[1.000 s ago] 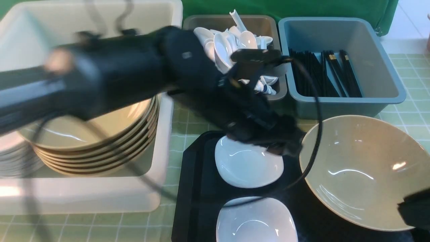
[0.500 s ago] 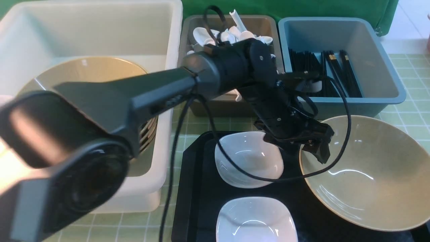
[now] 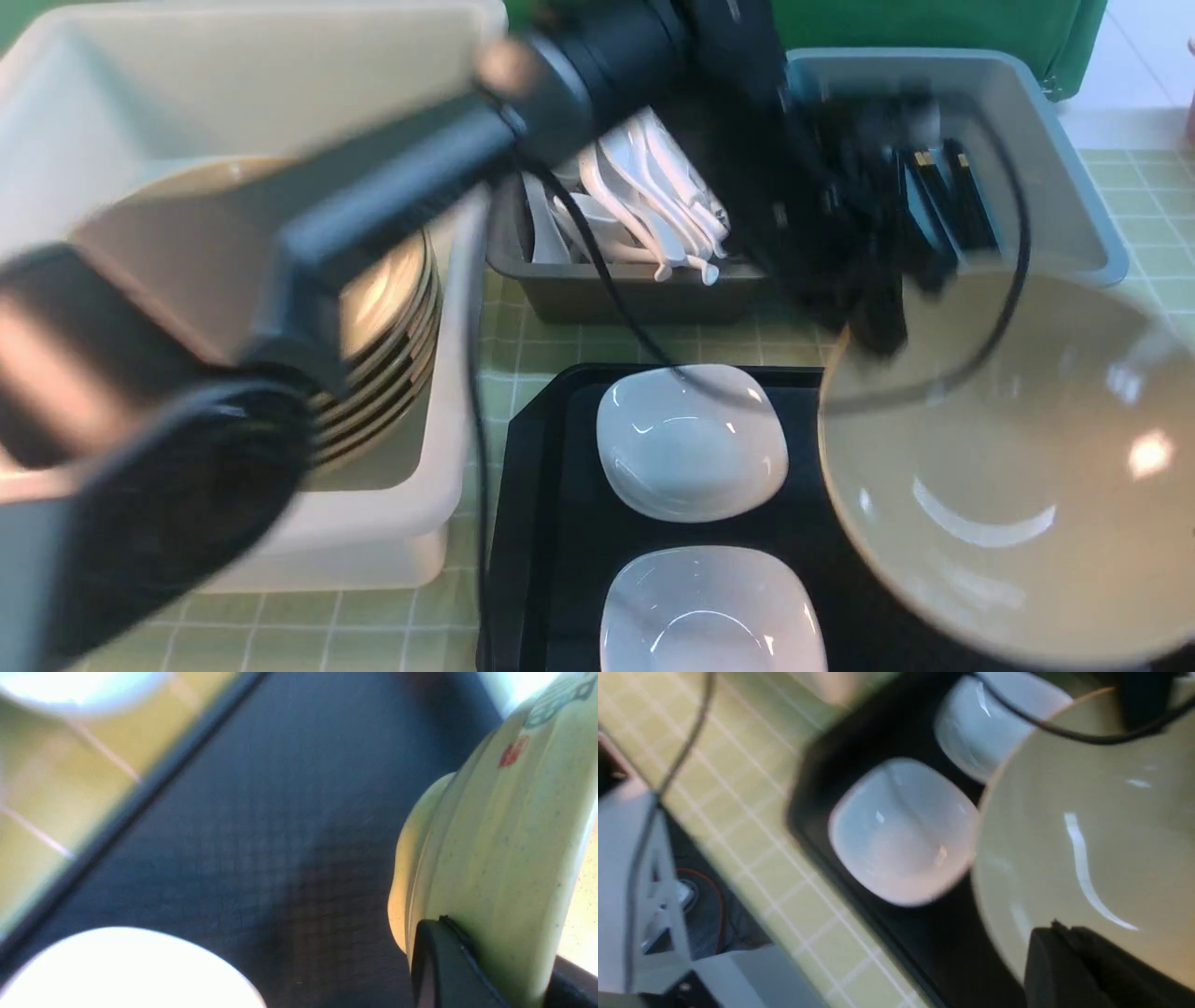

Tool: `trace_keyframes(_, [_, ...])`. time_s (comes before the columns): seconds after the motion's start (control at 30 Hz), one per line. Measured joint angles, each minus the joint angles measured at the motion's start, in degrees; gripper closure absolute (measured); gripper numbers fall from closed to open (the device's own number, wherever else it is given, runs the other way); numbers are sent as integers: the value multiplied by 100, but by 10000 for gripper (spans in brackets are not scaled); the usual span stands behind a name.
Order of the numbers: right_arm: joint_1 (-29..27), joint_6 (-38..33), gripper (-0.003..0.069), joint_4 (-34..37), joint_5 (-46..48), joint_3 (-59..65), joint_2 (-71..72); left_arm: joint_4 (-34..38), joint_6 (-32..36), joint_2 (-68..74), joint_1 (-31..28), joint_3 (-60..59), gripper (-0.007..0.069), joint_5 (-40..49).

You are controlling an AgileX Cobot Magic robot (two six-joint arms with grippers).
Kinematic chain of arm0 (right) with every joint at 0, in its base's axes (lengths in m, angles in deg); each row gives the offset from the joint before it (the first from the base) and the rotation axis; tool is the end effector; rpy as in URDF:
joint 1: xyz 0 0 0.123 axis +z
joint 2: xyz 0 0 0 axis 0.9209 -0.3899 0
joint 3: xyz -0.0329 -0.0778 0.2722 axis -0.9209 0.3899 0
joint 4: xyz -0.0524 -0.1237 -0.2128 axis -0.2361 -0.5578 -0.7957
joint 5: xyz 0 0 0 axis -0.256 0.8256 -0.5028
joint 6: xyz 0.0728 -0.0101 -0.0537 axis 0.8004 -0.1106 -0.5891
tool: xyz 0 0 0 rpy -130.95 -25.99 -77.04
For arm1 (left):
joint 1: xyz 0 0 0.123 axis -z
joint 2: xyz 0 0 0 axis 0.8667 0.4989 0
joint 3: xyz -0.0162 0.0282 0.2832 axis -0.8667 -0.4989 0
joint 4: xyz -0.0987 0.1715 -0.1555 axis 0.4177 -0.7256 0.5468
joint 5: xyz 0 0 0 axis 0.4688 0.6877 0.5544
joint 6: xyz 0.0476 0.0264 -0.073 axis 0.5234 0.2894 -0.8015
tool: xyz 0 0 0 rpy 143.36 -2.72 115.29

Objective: On green table put chopsticks spoon bowls plates into blue grey white boxes.
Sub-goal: 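Place the tan bowl onto the bowl stack in the left bin with the left gripper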

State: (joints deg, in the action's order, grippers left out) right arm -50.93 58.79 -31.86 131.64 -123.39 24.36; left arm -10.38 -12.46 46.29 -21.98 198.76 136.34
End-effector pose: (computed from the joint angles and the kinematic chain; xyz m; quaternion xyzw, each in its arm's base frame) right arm 0.0907 0.0605 0.3911 -0.3032 0.8370 0.1755 0.4203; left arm 0.3385 -0.3221 0.3177 0.3884 0.8594 -0.3019 0.1393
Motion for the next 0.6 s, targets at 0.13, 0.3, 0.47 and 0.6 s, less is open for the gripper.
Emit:
trace_keyframes(0.13, [111,-378,613,472,69,-543,-460,-2,-161,-884,-560,55,607,-7])
trace_keyframes(0.3, [550,-678,601,884,-26,-1088,-1171,-342,-180,-2513,-1615,-862,607,1])
trace_keyframes(0.47, [880,-714,595,908,-594,-1182,-1633,-521,41,-4031,-3008,-2742,607,33])
trace_keyframes(0.6, [1106,-718,590,915,-1386,-1182,-1833,-510,126,-4916,-4631,-4270,607,-408])
